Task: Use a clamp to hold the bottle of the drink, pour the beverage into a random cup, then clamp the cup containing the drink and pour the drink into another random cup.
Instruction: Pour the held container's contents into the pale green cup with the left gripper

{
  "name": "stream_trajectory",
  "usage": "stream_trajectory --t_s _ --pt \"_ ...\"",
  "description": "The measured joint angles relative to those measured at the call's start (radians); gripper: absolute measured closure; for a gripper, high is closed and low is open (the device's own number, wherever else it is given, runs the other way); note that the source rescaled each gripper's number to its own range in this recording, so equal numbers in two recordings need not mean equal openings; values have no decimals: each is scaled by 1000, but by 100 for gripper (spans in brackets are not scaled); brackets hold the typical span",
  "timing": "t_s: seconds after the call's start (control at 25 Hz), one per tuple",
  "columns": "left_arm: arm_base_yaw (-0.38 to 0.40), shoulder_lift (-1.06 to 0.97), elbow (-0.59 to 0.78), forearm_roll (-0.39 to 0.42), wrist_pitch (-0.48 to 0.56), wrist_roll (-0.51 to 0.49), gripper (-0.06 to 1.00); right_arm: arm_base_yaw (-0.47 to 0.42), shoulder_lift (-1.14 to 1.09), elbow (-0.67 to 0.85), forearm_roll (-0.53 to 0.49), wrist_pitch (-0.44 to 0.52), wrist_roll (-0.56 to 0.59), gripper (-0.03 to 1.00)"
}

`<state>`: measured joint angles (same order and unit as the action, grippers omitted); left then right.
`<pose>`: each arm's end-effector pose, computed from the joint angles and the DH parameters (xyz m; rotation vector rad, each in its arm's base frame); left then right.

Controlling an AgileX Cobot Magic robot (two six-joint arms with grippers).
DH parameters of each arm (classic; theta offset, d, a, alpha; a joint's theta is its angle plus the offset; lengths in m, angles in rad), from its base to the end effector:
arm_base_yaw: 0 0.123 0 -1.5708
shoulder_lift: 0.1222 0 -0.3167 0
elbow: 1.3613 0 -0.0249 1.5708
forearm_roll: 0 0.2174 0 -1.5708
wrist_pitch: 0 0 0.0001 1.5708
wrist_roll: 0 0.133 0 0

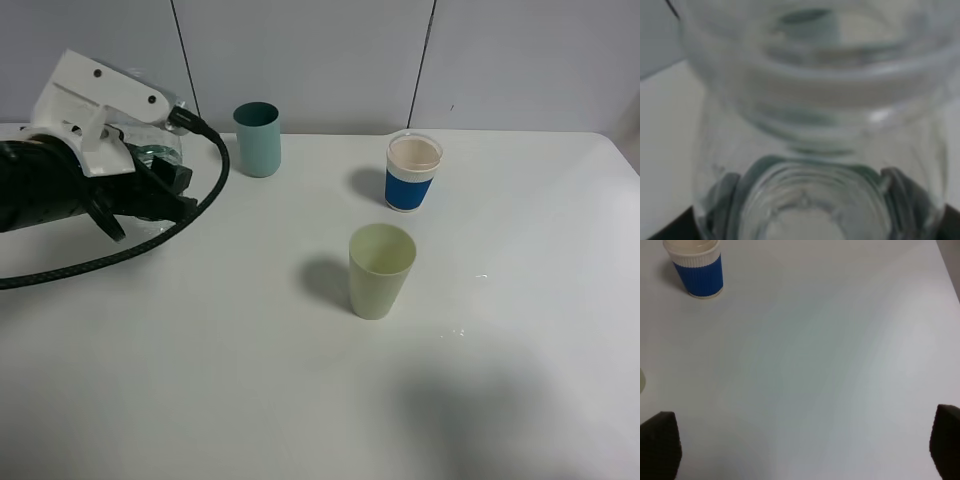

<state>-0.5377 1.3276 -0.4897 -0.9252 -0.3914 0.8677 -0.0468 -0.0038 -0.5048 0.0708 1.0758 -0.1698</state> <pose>0.2341 -0.0925 0.2457 0.3423 2.0231 -0.0239 -0.0303 0.0097 0.2418 -0.1302 2.0449 -0.0501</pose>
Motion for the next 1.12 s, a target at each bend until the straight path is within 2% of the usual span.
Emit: stream_trajectory --t_s 0.04,0.08,0.2,0.24,0.28,0.32,0.48,0.6,0.72,0.8,1.12 --pt "-29 1 -11 -91 -10 92 92 0 0 0 0 0 0 -3" --pt "-44 1 -17 -138 -22 175 92 0 0 0 0 0 0 -3" --pt "-123 1 -48 -361 -98 448 92 0 0 0 0 0 0 -3" --pt "-134 1 -53 -390 -111 485 92 0 0 0 0 0 0 -3" --pt "-196 2 -81 -518 -174 656 92 0 0 0 0 0 0 -3" --pt "-222 3 -92 -564 -198 717 92 0 0 0 0 0 0 -3" --pt "-285 46 -118 -626 -264 793 92 0 0 0 0 0 0 -3" --pt "-313 77 -135 -642 -275 822 92 0 0 0 0 0 0 -3" --pt "-333 97 -151 -642 -277 829 92 0 0 0 0 0 0 -3" --pt "-380 131 -189 -613 -279 838 92 0 0 0 0 0 0 -3" --pt "-401 180 -227 -590 -298 840 92 0 0 0 0 0 0 -3"
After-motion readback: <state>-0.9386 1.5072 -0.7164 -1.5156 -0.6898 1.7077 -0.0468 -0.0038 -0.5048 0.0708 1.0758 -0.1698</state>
